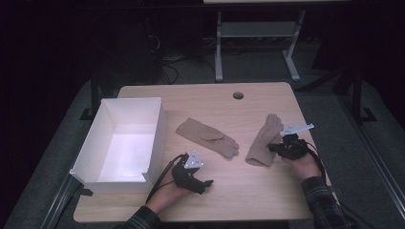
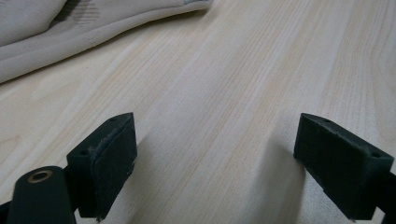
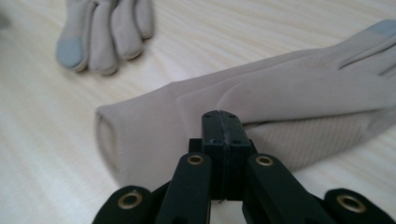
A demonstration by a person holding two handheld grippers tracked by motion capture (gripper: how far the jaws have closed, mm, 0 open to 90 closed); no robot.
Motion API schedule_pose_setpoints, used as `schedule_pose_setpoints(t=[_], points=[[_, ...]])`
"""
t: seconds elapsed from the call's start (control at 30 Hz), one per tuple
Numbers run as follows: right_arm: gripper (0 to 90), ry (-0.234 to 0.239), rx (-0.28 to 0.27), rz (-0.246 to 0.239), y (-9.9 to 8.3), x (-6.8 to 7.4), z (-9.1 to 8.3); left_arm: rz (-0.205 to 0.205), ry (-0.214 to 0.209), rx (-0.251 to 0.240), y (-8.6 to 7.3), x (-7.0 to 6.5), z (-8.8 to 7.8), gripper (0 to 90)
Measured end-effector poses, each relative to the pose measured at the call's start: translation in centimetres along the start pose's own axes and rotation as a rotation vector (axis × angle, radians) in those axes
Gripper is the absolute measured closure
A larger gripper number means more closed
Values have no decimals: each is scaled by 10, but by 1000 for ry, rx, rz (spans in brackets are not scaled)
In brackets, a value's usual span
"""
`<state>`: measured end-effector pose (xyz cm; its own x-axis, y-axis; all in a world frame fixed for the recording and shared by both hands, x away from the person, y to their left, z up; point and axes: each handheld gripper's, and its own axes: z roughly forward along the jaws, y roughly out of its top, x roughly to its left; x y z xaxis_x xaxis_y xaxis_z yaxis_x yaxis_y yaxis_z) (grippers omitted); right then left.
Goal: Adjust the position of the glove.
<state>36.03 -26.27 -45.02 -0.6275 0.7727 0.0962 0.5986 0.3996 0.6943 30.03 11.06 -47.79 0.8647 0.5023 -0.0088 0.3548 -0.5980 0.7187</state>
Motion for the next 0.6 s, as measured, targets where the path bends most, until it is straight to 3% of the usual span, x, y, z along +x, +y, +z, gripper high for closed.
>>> schedule_pose_setpoints(t=[0.3,0.4,0.6], points=[[900,-57,-6,35,4,-22,8,2,0,6,0,0,-1,126],[900,-70,39,26,2,-25,18,1,0,5,0,0,0,125],[900,-60,30,31,-2,-26,20,2,1,1,0,0,0,125]])
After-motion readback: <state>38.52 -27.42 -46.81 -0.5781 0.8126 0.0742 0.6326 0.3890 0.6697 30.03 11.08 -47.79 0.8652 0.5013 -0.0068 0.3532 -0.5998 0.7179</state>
